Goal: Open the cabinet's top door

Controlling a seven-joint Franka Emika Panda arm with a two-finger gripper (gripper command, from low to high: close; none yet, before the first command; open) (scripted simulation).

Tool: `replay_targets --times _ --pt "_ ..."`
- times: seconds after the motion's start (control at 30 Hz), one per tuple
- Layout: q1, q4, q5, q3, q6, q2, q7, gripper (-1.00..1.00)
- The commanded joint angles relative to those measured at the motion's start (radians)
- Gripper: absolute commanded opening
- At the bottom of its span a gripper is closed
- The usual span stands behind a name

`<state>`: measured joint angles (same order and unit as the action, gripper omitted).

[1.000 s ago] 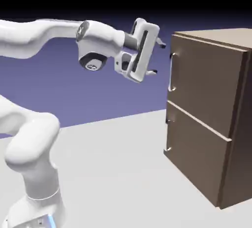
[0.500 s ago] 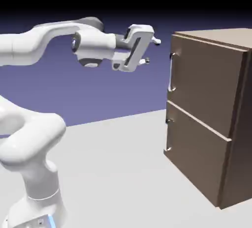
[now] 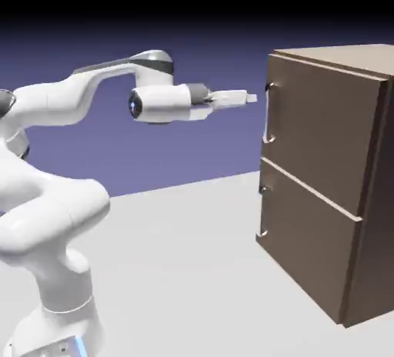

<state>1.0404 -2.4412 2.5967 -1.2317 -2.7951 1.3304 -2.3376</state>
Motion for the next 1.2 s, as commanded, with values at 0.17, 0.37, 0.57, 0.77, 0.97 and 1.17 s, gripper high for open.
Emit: replay_targets --times 0.17,0.37,0.57,0.77,0.97,1.17 --pt "0.097 0.052 0.152 -0.08 0.02 0.04 -0.091 0.0" --pt "0.222 0.155 0.17 -0.113 0.04 0.029 -0.093 -1.0" --pt "0.069 -0.062 0.155 -0.029 0.248 0.035 -0.044 -1.0" --pt "-0.072 -0.28 0.088 0.091 0.484 0.04 0.002 -1.0" --pt "-0.153 -0.466 -0.046 0.256 0.745 0.053 0.041 -1.0" --pt "-0.132 -0.58 -0.225 0.441 1.006 0.055 0.084 -1.0"
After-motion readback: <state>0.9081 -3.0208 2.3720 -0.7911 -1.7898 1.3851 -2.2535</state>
